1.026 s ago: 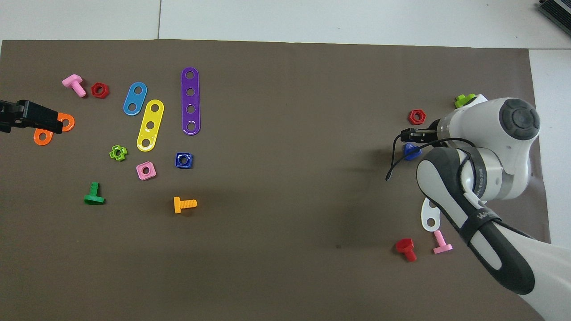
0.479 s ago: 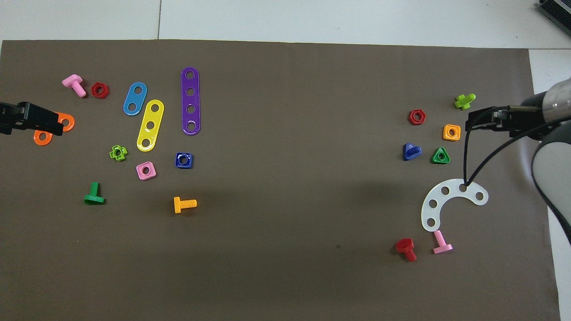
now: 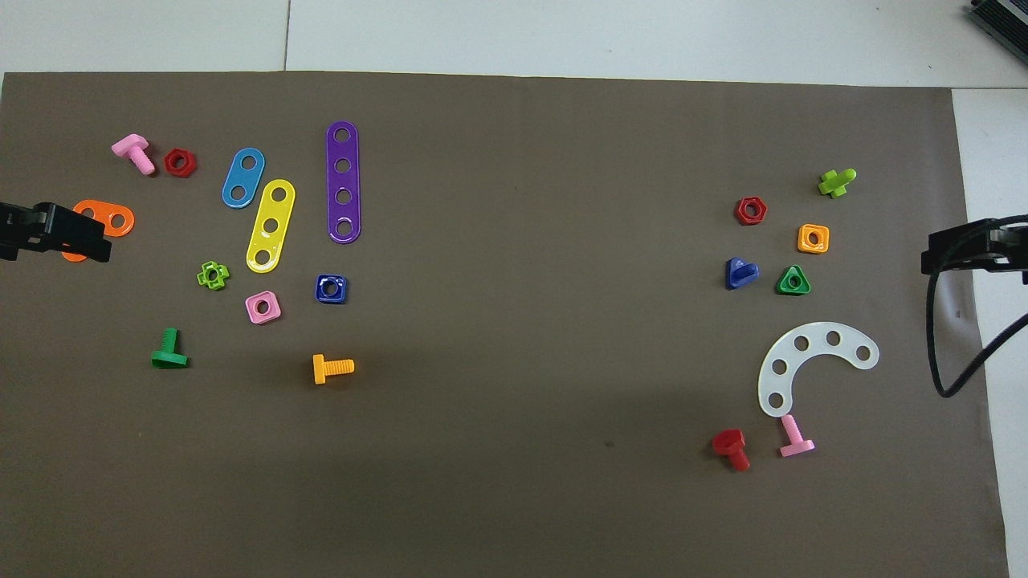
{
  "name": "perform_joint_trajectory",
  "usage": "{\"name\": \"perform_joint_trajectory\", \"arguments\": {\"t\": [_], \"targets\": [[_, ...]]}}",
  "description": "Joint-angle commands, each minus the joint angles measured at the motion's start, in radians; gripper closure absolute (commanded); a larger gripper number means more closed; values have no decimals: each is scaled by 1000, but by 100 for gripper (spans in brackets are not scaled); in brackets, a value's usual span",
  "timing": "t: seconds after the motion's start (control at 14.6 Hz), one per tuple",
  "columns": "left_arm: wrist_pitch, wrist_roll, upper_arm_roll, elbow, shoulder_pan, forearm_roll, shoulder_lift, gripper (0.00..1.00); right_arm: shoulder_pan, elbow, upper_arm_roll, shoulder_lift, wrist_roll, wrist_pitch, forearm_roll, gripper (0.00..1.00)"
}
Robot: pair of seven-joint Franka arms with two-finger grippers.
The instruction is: Unscrew and place screws in storage area
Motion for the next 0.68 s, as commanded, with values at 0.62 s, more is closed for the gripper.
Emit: {"name": "perform_joint_trajectory", "arguments": {"t": [0.62], "targets": [[9,0,6,-39,3,26,-39,0,-12,-50,16,-29,-10,-28,38,0]]}}
